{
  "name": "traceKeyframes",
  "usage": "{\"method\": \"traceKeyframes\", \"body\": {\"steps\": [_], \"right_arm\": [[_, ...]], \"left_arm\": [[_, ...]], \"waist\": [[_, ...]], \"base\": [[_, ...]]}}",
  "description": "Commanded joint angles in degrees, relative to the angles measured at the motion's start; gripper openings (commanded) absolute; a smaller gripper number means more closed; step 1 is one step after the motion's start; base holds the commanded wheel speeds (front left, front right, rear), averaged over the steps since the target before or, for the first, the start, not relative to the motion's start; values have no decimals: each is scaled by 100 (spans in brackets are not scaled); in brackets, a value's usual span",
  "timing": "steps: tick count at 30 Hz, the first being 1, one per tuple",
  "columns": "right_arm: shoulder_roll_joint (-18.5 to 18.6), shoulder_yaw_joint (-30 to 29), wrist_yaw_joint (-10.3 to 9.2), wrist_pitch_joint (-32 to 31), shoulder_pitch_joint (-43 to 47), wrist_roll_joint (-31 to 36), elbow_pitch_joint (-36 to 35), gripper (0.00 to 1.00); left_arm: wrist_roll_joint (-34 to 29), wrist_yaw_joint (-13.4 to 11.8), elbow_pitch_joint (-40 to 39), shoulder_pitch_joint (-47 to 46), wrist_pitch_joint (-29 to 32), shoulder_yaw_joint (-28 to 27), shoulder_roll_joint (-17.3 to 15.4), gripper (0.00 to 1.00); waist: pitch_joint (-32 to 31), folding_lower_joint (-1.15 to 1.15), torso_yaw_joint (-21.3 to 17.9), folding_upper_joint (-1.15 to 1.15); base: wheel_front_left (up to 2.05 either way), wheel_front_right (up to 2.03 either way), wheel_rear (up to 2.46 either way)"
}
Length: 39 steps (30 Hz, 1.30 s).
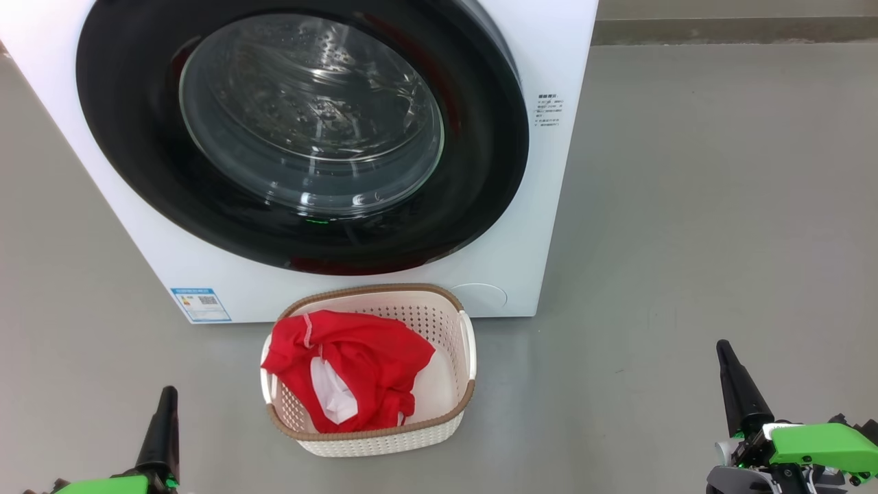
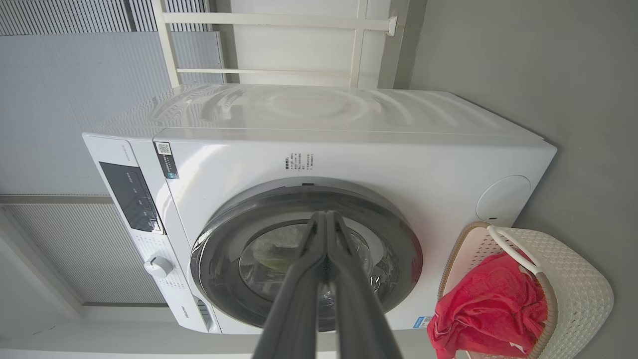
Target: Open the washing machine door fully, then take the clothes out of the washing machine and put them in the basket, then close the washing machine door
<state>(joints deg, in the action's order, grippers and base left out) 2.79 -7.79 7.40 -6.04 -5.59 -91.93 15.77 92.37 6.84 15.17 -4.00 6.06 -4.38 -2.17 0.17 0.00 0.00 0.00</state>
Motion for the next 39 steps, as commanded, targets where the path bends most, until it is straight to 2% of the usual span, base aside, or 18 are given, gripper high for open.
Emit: {"method": "traceKeyframes", "body": {"steps": [1, 39], "right_arm": [[15, 129, 9, -44, -59, -25, -175, 0], [12, 125, 9, -47, -60, -22, -175, 0]], "left_arm": [[-10, 65, -112, -218, 33, -202, -84, 0], [-17, 65, -112, -219, 40, -210, -78, 0]], "waist": [[0, 0, 0, 0], [0, 0, 0, 0]], "base": [[0, 0, 0], [0, 0, 0]]}}
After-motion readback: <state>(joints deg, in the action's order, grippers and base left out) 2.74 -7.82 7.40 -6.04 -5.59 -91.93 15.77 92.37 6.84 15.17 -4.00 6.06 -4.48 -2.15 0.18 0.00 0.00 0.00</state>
